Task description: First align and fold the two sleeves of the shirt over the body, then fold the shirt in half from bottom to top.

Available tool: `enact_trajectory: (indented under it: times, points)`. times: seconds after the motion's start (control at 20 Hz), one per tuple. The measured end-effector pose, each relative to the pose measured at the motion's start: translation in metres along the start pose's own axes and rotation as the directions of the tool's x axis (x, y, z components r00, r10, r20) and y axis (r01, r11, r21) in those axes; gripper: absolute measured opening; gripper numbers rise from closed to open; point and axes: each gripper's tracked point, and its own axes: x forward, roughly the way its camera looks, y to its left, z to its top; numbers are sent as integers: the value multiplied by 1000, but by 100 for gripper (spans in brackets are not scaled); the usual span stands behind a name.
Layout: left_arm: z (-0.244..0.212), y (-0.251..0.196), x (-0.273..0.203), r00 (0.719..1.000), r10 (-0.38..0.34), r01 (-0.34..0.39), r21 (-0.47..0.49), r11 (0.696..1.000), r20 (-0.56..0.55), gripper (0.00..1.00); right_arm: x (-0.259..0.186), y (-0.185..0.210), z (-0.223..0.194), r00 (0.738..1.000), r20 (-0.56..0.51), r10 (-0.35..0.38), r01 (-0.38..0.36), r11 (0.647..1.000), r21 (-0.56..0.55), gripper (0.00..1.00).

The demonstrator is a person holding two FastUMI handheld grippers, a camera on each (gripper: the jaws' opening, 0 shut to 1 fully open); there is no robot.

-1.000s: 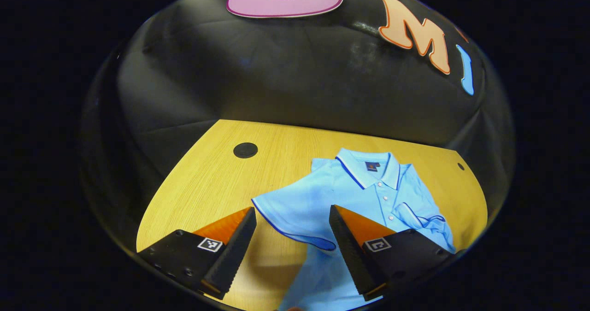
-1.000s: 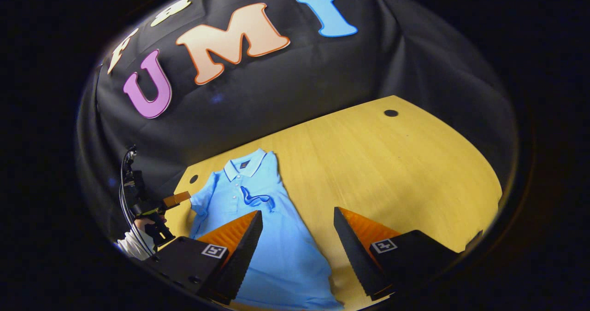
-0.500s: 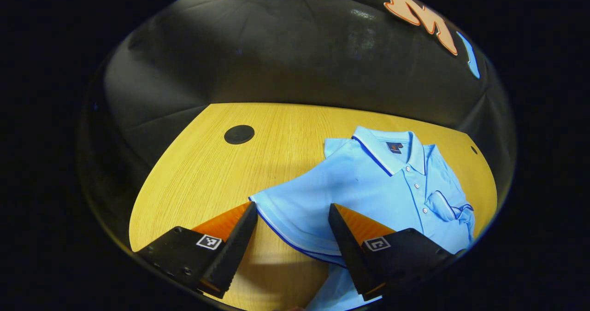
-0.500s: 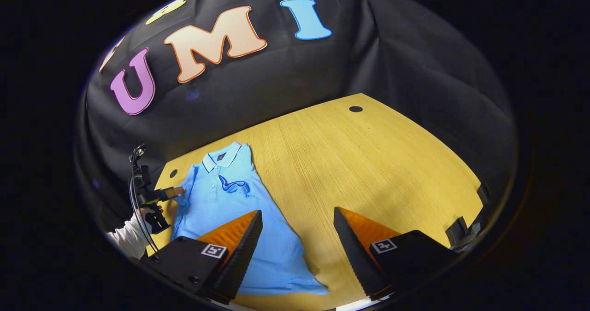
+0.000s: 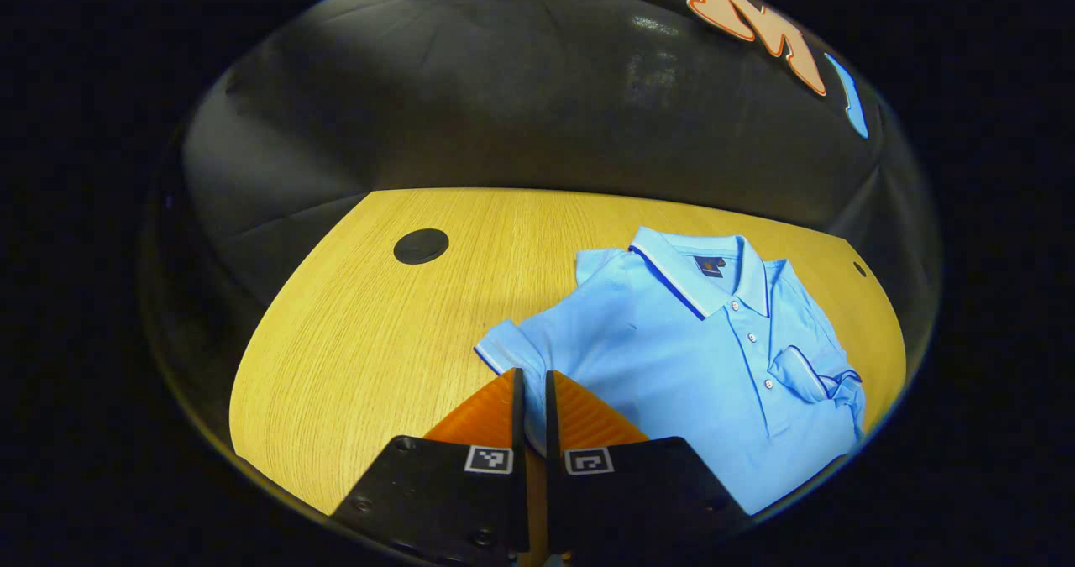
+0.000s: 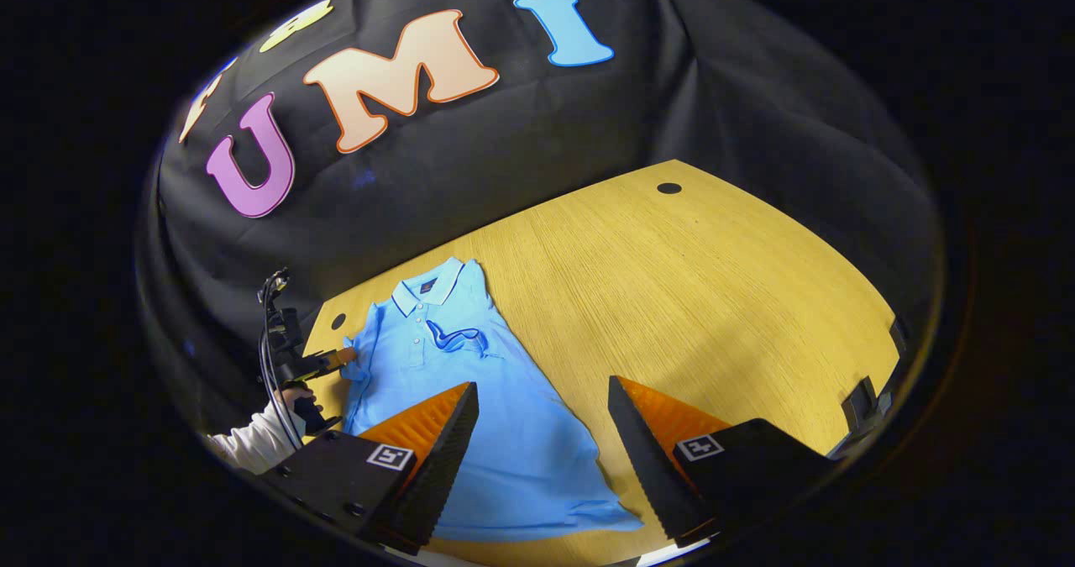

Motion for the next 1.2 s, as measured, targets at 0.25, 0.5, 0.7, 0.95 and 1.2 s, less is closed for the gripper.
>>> enact_trajectory:
  times: [0.25,0.5,0.7,0.95,1.2]
  points:
    - [7,-5,-9,1000,29,-29,3,1000,4,0,0,2,-2,1000,9,-5,5,1000,8,98]
    - [37,-44,-27,996,-37,35,29,999,78,0,-1,11,-12,1000,-5,24,-24,1000,2,98]
    - [45,-96,-24,990,-109,102,80,992,91,0,-8,10,-15,1000,-1,24,-24,1000,2,98]
    - [27,-153,-17,981,-195,192,94,977,25,2,-14,4,-15,1000,21,9,-9,1000,0,97]
    - [15,-169,-39,960,-281,281,45,959,-9,61,-15,12,-24,999,40,12,-12,1000,-14,97]
